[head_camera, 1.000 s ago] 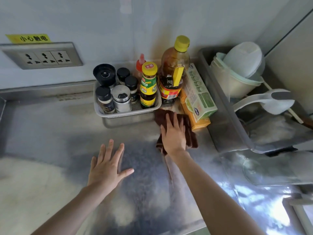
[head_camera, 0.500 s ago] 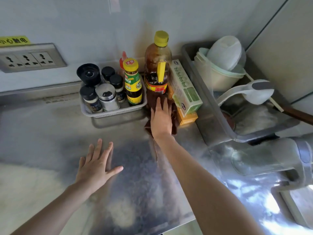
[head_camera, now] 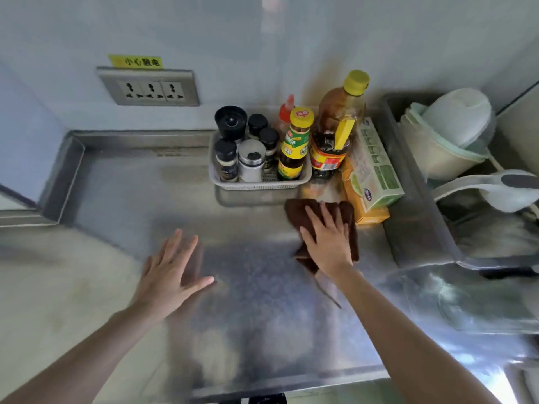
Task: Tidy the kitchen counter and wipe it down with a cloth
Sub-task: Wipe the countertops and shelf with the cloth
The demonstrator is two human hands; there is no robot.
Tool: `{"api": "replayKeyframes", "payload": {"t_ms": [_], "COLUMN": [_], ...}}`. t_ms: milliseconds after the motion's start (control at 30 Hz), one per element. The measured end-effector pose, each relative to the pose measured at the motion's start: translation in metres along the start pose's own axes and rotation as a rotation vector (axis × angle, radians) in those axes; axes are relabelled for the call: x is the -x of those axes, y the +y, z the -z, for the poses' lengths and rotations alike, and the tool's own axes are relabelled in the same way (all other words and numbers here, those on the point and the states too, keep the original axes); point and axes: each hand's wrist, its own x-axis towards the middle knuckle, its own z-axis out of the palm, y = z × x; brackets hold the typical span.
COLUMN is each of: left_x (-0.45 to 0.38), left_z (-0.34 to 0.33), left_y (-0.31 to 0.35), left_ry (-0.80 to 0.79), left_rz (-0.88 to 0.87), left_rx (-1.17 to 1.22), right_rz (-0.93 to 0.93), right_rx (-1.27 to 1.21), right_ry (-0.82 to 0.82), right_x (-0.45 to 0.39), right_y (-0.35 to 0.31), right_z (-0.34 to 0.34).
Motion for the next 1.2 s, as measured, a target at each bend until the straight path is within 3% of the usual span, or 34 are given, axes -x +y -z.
{"api": "replayKeyframes", "payload": {"t_ms": [67, 100, 233, 333, 400, 533, 600, 667, 733, 800, 900, 1100, 1200], "left_x": [0.016, 0.023, 0.049, 0.067, 0.073, 0.082, 0.086, 0.09, 0.094, 0.103, 0.115, 0.133, 0.146], "left_z": [-0.002, -0.005, -0.012, -0.018, -0.017, -0.017, -0.018, -0.023, -0.029, -0.034, -0.039, -0.041, -0.048], "left_y": [-0.02, -0.029, -0.056, -0.065, -0.071, -0.078, -0.081, -0.081, -0.078, -0.076, -0.078, -0.084, -0.085], "left_ry": [-0.009, -0.006, 0.035, 0.002, -0.011, -0.034, -0.031, -0.008, 0.037, 0.033, 0.005, 0.032, 0.052], "left_rz": [0.052, 0.076, 0.15, 0.129, 0.129, 0.131, 0.101, 0.071, 0.053, 0.04, -0.015, 0.024, 0.065], "left_rx": [0.0, 0.01, 0.027, 0.036, 0.022, -0.015, -0.04, -0.046, -0.013, -0.015, -0.035, 0.014, 0.024], "right_rz": [-0.152, -0.124, 0.372, 0.491, 0.373, -0.199, -0.288, -0.167, 0.068, 0.272, 0.375, -0.273, -0.267], "right_rx": [-0.055, -0.06, 0.056, 0.129, 0.144, 0.029, -0.023, -0.016, -0.019, -0.009, 0.086, 0.0, 0.006], "right_ry": [0.055, 0.053, -0.057, -0.103, -0.031, 0.008, 0.025, 0.043, 0.028, -0.089, -0.156, 0.031, -0.002], "right_x": [-0.008, -0.004, 0.069, 0.095, 0.084, 0.071, 0.074, 0.091, 0.119, 0.146, 0.147, 0.161, 0.182], "right_y": [-0.025, -0.044, -0.134, -0.143, -0.116, -0.042, -0.047, -0.087, -0.137, -0.168, -0.151, -0.064, -0.106], "right_z": [-0.002, -0.012, -0.065, -0.077, -0.065, -0.023, -0.021, -0.043, -0.072, -0.088, -0.078, -0.047, -0.067]}}
